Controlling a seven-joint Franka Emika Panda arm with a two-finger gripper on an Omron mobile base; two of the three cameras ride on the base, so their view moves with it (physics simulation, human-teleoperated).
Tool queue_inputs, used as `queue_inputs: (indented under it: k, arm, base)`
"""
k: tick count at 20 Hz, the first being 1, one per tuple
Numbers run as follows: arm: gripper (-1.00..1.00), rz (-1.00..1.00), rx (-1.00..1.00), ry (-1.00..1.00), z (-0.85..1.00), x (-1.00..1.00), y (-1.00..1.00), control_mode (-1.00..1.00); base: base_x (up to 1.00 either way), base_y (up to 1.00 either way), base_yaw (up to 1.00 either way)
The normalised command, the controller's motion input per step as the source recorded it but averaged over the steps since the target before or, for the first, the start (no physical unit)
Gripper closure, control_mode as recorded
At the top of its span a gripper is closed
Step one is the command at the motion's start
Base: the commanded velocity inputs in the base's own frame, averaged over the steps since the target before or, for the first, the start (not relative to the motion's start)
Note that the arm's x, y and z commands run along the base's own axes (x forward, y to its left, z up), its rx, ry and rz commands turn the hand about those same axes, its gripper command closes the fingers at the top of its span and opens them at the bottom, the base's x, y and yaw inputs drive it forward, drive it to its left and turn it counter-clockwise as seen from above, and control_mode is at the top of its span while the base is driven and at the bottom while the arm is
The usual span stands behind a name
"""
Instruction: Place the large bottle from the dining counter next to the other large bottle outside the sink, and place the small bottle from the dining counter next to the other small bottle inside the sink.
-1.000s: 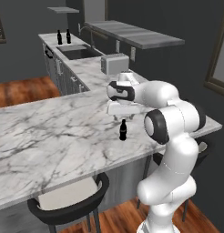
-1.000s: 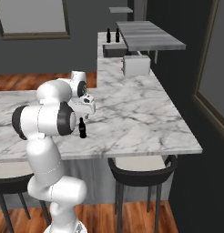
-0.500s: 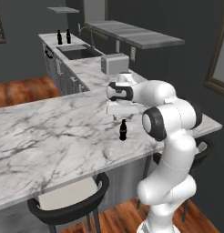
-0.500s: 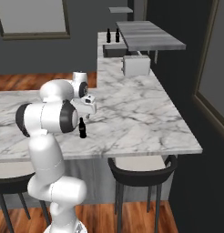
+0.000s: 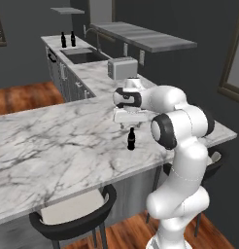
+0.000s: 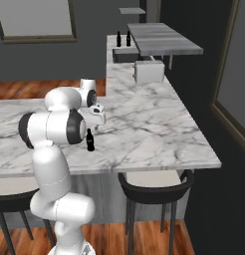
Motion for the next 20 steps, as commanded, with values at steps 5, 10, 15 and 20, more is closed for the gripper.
queue_inputs:
  k: [5,10,15,20]
  arm:
    - [-1.0,0.0,0.0,0.0,0.0,-0.08,-0.01,-1.0]
    - [-1.0,0.0,0.0,0.0,0.0,-0.01,-0.03,-1.0]
    - [-1.0,0.0,0.0,0.0,0.0,0.0,-0.01,-1.0]
    - [-1.0,0.0,0.0,0.0,-0.02,0.0,-0.04,-1.0]
  base:
    - [0.0,0.0,0.0]
    - [0.0,0.0,0.0]
    - [0.0,0.0,0.0]
    - [0.0,0.0,0.0]
